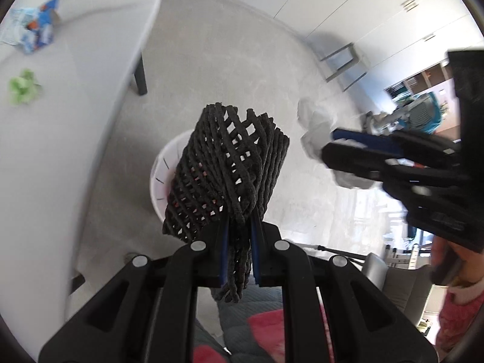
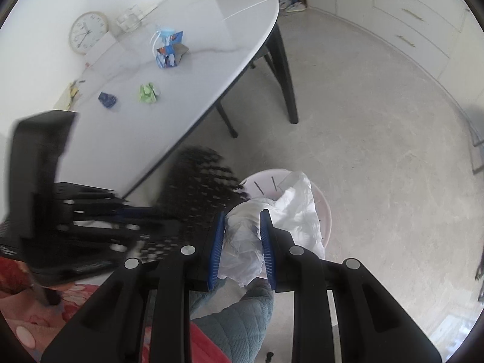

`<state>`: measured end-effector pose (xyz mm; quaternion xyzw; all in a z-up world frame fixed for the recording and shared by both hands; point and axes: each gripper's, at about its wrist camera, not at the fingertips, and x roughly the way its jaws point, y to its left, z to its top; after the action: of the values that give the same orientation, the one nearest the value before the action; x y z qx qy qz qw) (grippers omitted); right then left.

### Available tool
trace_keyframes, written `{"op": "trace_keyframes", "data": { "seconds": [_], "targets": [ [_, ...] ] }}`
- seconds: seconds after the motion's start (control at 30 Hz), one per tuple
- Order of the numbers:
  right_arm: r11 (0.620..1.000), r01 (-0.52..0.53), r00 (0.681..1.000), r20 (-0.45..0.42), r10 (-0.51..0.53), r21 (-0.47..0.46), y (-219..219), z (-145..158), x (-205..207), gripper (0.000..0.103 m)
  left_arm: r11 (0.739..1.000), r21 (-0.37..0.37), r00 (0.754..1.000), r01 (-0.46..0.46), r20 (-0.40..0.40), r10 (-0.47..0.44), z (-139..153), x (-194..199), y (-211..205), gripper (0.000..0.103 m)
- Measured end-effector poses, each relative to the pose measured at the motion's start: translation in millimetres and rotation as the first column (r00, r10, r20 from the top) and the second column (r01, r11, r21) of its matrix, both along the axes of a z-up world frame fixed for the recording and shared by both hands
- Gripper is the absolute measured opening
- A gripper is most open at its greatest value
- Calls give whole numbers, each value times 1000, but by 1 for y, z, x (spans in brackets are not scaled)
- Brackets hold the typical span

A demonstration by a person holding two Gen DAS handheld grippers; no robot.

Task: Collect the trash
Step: 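Carry pad and tissue over the wastebasket and open both tools to drop them, then move both tools back over the table toward the blue paper and box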

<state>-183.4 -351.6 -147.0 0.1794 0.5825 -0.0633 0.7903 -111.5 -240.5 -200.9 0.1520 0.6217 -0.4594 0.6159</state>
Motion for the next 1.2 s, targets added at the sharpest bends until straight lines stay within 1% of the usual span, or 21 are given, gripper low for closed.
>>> {"op": "trace_keyframes", "data": {
  "seconds": [0.07,0.1,0.2,0.23,0.27,0.3,0.33,0.37,0.43,0.5,0.57,0.63,0.67,0.8,0.9,0.93,0.97,1.0,1.07,1.13,1.2],
  "targets": [
    [999,-38,999,-6,38,13,-7,-6,-1,25,1000,23,1000,-6,-17,6,-19,-11,-16,12],
    [998,-54,998,-14,55,19,-9,-8,-2,25,999,33,1000,-15,-17,16,-24,-16,-18,12],
    [995,-91,995,-31,91,28,-18,-19,-5,25,996,54,997,-64,-48,67,-41,-21,-28,13],
    [994,-103,994,-35,104,32,-21,-23,-4,25,996,55,995,-77,-53,80,-43,-22,-29,17],
    [993,-113,993,-38,114,35,-22,-25,-4,25,994,63,994,-93,-49,97,-45,-24,-30,27],
    [992,-121,992,-40,122,37,-23,-27,-4,25,992,68,993,-104,-41,107,-46,-25,-29,34],
    [991,-132,990,-42,133,38,-24,-30,-2,25,991,69,993,-117,-21,119,-45,-26,-28,46],
    [989,-141,989,-43,142,39,-24,-31,-1,25,989,71,992,-127,-2,128,-44,-26,-26,52],
    [987,-155,987,-44,157,46,-25,-35,2,25,988,70,990,-141,22,140,-40,-27,-30,53],
    [984,-169,984,-45,171,54,-25,-38,4,25,984,76,987,-161,29,159,-37,-24,-32,56],
    [980,-188,981,-46,190,60,-23,-41,6,25,979,81,982,-188,38,186,-35,-18,-30,65],
    [977,-205,977,-46,208,64,-22,-44,10,25,974,80,977,-212,49,209,-31,-16,-26,67],
    [975,-212,976,-45,215,68,-21,-45,11,25,972,84,975,-219,53,215,-30,-15,-25,69],
    [968,-236,969,-51,241,87,-16,-57,19,25,961,111,966,-253,91,243,-23,-14,-12,69],
    [963,-250,965,-61,256,103,-12,-68,23,25,946,129,951,-298,121,284,-12,-10,5,69],
    [960,-257,961,-72,266,110,-9,-76,26,25,941,131,946,-312,129,296,-10,-9,10,71],
    [957,-265,958,-82,275,114,-7,-81,27,25,935,134,941,-327,139,309,-6,-7,15,75],
    [954,-273,954,-94,285,121,-4,-87,28,28,929,134,934,-344,155,323,-3,-7,19,76],
    [946,-295,943,-120,311,137,3,-99,31,66,919,127,919,-373,185,348,9,-7,30,78],
    [944,-303,938,-136,319,129,12,-105,32,87,910,123,907,-396,205,367,20,-6,38,79],
    [943,-305,937,-139,322,131,17,-106,34,92,901,118,895,-416,227,384,30,-4,46,80]
  ]
}}
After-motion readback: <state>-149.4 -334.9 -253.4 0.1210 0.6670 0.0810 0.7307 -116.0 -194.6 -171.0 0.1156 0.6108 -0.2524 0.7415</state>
